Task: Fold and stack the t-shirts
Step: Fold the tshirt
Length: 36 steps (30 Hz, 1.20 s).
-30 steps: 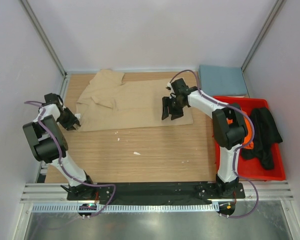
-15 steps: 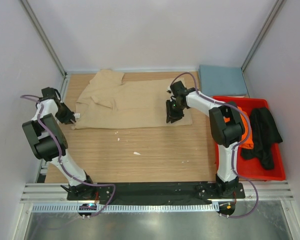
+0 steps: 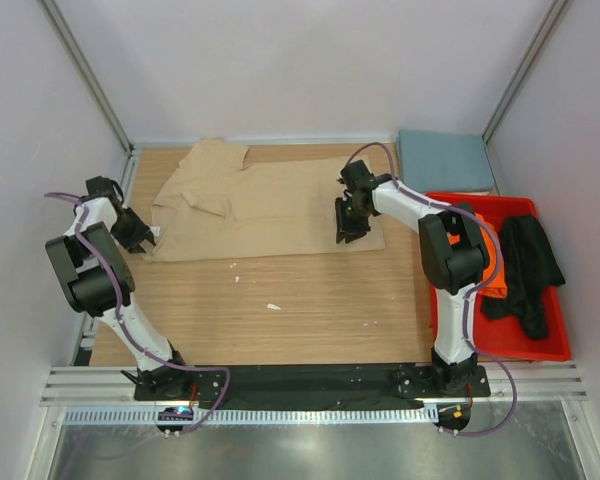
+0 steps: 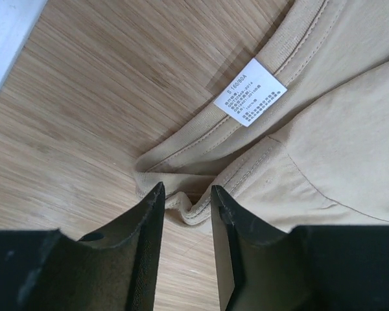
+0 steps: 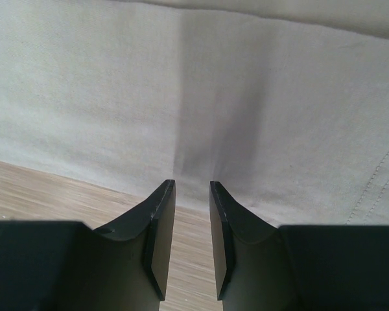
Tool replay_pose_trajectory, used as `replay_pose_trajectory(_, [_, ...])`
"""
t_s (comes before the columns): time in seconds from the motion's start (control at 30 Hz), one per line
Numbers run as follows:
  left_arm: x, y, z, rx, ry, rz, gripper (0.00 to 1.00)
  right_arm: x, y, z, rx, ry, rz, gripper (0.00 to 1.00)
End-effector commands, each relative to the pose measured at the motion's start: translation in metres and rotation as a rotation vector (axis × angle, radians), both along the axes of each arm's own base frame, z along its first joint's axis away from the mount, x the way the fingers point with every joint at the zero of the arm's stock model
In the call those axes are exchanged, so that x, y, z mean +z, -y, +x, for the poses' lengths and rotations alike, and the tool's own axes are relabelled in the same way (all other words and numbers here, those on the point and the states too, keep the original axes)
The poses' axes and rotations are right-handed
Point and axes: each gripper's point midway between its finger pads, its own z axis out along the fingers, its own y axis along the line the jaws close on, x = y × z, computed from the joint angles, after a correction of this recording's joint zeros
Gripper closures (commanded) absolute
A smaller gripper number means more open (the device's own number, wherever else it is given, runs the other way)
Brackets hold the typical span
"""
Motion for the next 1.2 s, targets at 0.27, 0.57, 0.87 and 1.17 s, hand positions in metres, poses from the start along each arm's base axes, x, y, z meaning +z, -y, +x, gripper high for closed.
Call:
replay_pose_trajectory(0.27, [0.012,0.009,-0.008,-0.003,0.028,-0.007,0.54,0.005,-0.001,0.012,-0.019,0.017,0.015,0.66])
replay_pose_trajectory(0.57, [0.015,0.013,-0.006,0.005,0.079,-0.011,0.64,-0.001,-0.003,0.011,-0.011,0.005,0.022,0.66])
replay_pose_trajectory(0.87, [0.018,0.009,-0.007,0.01,0.071,0.009,0.58,-0.003,0.001,0.009,-0.003,-0.005,0.003,0.66])
replay_pose_trajectory(1.17, [0.025,0.011,-0.005,-0.011,0.112,0.015,0.6,-0.005,0.0,0.008,0.002,-0.014,0.012,0.66])
